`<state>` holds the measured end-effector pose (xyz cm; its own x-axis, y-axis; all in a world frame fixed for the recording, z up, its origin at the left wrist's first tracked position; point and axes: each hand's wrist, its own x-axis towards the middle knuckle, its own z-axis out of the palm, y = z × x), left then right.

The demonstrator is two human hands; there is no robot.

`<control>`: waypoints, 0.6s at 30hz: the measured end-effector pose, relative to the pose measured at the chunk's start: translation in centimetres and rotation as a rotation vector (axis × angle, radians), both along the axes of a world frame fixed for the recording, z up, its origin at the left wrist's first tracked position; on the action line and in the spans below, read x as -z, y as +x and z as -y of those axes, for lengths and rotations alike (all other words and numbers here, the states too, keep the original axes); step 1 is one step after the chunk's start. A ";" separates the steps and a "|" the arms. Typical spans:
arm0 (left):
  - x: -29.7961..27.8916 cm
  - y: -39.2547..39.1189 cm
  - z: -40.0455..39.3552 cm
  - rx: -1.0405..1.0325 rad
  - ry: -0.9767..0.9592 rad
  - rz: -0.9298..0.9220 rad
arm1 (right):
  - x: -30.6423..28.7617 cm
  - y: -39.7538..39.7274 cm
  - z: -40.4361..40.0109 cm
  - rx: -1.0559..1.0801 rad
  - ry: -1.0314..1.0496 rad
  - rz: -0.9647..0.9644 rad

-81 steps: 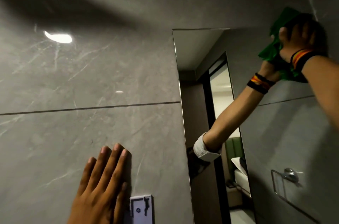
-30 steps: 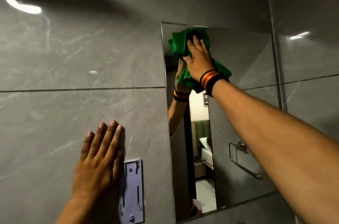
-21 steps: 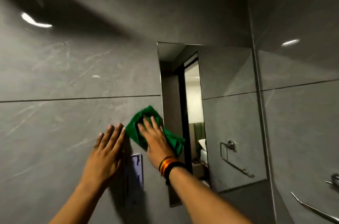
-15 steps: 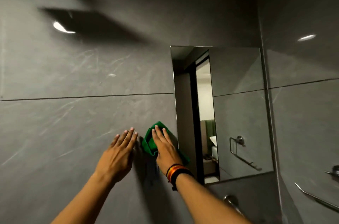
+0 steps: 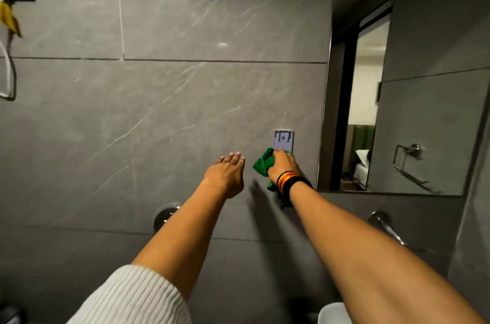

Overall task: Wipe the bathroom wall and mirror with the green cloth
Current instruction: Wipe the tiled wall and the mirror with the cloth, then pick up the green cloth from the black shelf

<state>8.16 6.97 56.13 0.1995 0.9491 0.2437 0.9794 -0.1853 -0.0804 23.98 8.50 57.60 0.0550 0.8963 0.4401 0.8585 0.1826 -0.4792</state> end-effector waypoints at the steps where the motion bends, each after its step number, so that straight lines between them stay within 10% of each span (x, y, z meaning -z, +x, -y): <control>1: 0.4 -0.3 0.0 -0.006 -0.006 0.005 | 0.4 -0.3 0.0 0.005 -0.012 -0.002; 8: 8.2 -1.8 -0.4 -0.033 -0.133 0.040 | 8.3 -2.9 -0.9 0.003 -0.145 -0.039; 18: 37.3 -5.8 1.7 -0.093 -0.614 0.001 | 37.8 -7.5 0.2 -0.010 -0.588 -0.064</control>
